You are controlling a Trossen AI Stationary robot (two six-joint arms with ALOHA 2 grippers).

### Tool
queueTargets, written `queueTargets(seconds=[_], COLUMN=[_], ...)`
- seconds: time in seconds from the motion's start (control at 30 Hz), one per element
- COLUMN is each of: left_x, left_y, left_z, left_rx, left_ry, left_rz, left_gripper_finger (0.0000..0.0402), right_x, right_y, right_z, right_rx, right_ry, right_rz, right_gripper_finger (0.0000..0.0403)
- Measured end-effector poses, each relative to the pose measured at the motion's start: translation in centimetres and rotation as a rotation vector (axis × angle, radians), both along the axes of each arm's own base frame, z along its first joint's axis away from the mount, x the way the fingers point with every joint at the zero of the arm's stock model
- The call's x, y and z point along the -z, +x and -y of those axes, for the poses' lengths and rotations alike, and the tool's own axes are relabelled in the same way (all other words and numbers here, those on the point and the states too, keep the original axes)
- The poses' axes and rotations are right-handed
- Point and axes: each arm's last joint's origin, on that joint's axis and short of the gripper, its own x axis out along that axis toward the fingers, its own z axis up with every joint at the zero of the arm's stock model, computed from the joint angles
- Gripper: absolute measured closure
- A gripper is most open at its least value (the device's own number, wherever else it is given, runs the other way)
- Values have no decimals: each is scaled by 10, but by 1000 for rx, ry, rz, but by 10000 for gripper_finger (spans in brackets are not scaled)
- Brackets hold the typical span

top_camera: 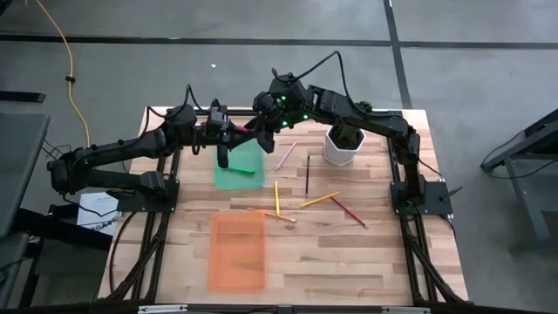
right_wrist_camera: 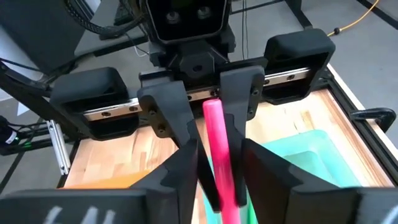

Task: Sort pens & pencils
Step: Put the pink pen into the green bin

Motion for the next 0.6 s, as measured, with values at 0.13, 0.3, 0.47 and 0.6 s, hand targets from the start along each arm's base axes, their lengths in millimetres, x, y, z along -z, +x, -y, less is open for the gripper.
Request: queueTargets(seconds=[0.13, 0.3, 0.47, 0.6], left_x=[0, 1, 6, 12], left_y=[0, 0, -1, -2], left_z=[0, 0, 0, 1], left_rx=[0, -2, -7, -8], left_ry=[-2, -5, -18, -35], left_rz=[-3, -8, -63, -113], left_gripper_finger=[363, 363, 362, 362], right_x=[-1, -4, -9, -17], right_y=[0, 2, 3, 2], right_z=[0, 0, 1, 3], right_rx=[0, 4, 7, 14], right_ry=[-2, -2, -6, -14], right_rz=[11, 44, 81, 136], right_gripper_finger=[274, 271, 272, 272])
